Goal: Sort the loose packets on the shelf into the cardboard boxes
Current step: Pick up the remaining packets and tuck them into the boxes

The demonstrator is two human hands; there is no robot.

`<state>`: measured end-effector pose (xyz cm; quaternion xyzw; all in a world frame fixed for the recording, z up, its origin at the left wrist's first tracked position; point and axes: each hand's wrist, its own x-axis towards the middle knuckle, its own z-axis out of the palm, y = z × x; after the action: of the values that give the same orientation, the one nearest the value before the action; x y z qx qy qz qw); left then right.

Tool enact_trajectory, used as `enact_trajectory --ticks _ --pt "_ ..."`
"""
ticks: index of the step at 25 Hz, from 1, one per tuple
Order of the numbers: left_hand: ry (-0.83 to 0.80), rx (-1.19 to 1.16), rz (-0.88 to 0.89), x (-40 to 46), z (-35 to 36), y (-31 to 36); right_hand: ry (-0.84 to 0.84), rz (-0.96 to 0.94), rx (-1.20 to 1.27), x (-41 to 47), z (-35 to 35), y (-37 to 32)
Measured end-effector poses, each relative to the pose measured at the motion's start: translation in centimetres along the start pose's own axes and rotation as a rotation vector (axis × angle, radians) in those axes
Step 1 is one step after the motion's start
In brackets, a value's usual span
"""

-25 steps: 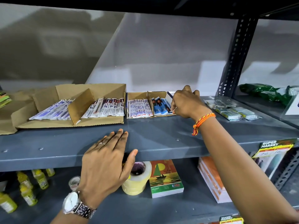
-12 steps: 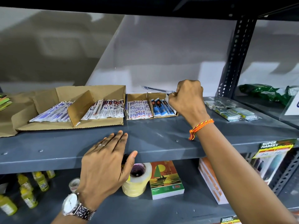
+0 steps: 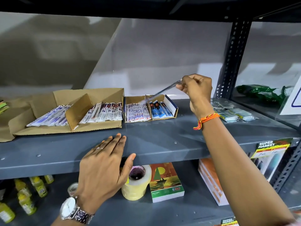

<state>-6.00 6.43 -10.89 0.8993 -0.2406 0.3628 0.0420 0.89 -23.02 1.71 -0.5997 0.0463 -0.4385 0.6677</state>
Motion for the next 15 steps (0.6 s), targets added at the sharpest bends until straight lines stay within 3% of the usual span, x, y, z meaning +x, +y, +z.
enact_trajectory --ticks 5,10,15 --pt "-0.009 -0.002 0.004 -0.1 0.1 0.0 -0.172 0.095 0.146 2.0 -0.5 -0.2" --pt "-0.01 0.003 0.001 0.1 0.0 0.0 -0.305 0.517 0.344 5.5 -0.5 -0.3" --pt "-0.027 -0.003 -0.013 0.2 -0.2 0.2 -0.483 0.59 0.003 9.4 0.5 1.9"
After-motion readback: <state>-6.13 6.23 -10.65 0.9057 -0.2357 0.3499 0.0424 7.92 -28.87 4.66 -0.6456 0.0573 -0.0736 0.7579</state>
